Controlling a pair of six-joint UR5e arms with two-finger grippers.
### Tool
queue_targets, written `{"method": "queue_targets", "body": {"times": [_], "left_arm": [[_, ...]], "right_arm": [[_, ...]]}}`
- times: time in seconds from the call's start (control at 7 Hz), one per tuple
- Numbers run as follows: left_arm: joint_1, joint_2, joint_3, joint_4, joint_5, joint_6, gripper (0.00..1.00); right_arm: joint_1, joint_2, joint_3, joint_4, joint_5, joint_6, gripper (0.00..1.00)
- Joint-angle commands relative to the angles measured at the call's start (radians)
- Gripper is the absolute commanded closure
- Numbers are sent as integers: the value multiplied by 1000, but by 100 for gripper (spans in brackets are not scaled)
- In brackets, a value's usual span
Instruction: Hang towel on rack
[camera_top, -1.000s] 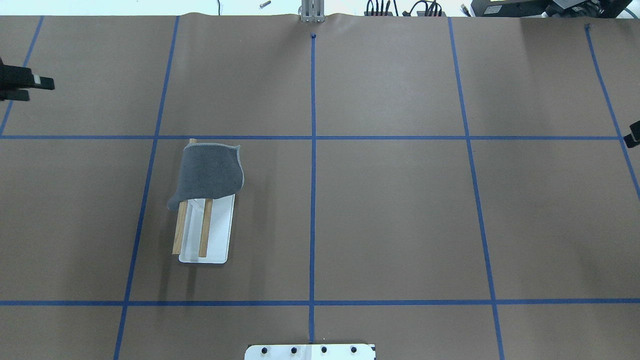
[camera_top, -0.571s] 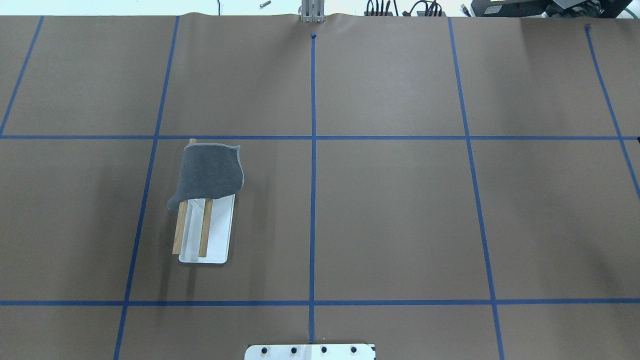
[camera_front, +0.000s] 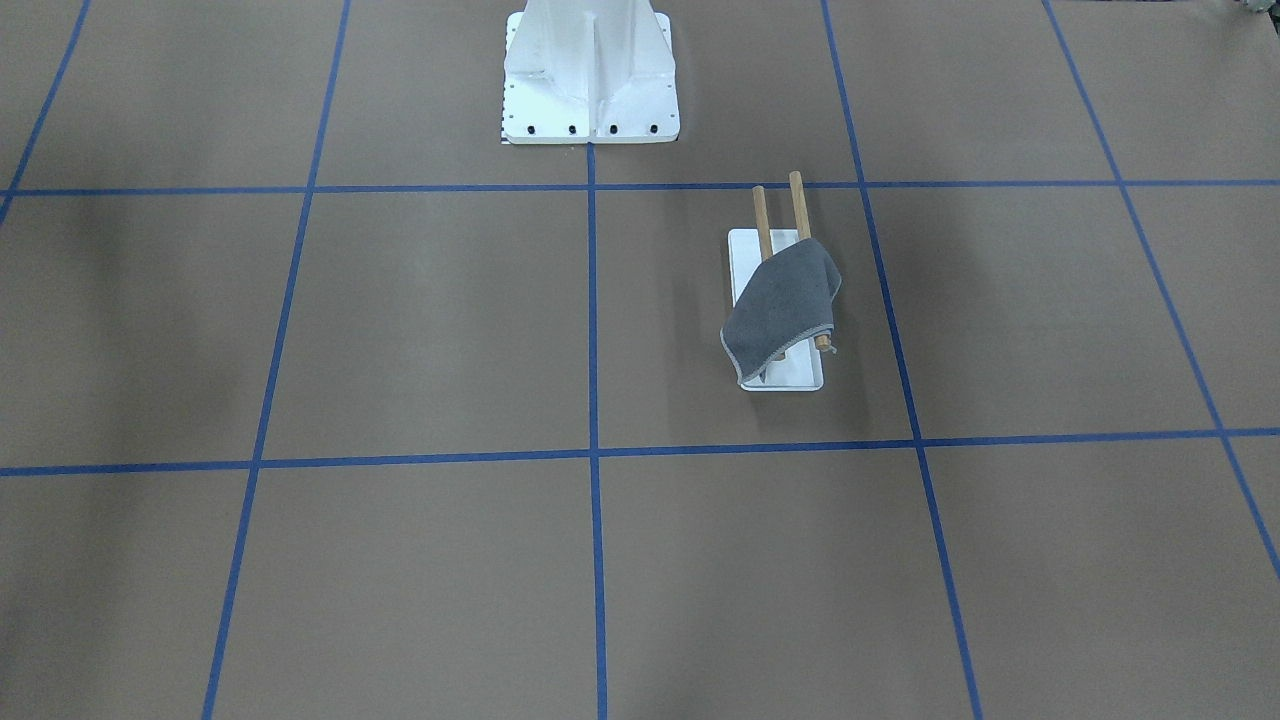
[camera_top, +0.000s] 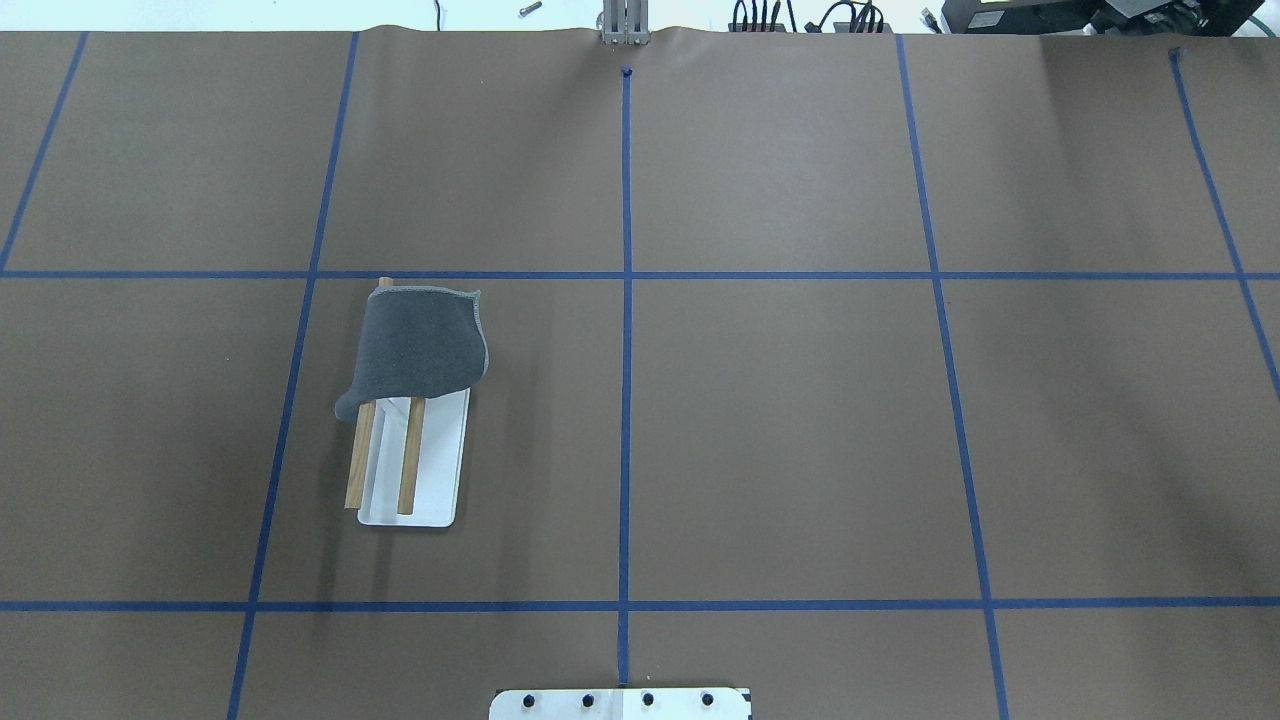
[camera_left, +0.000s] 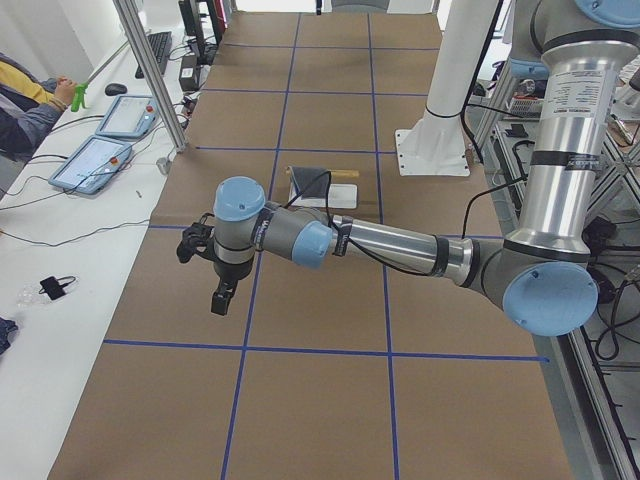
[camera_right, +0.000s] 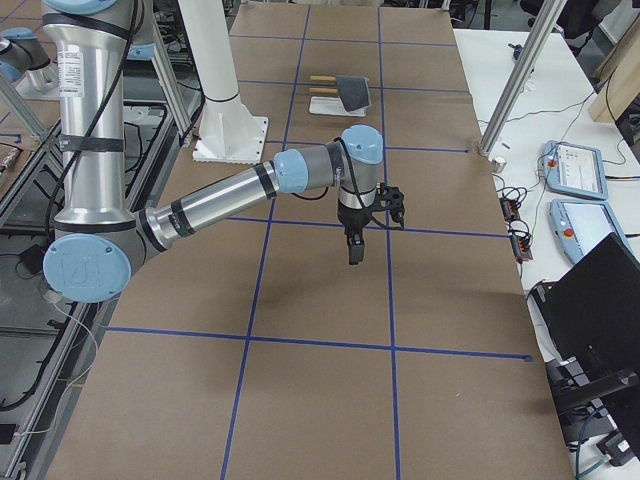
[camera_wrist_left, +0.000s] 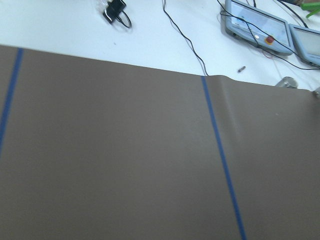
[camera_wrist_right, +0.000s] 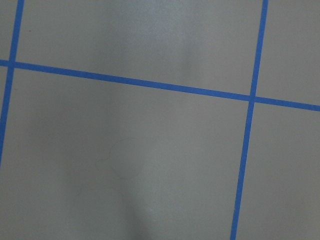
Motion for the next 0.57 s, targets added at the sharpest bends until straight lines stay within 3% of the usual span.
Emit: {"method": "queue_targets", "body": {"times": [0.0, 0.14, 0.43], "left_arm": [[-11, -26, -48, 270, -48, 94, 2], [-13, -72, -74, 387, -108, 94, 2], [-11, -60, -87, 380, -118, 97, 2]], "right_arm": [[6, 1, -28, 0, 12, 9, 0], [6, 0, -61, 1, 35, 7, 0], [28, -11, -103, 3, 47, -2, 0]]}}
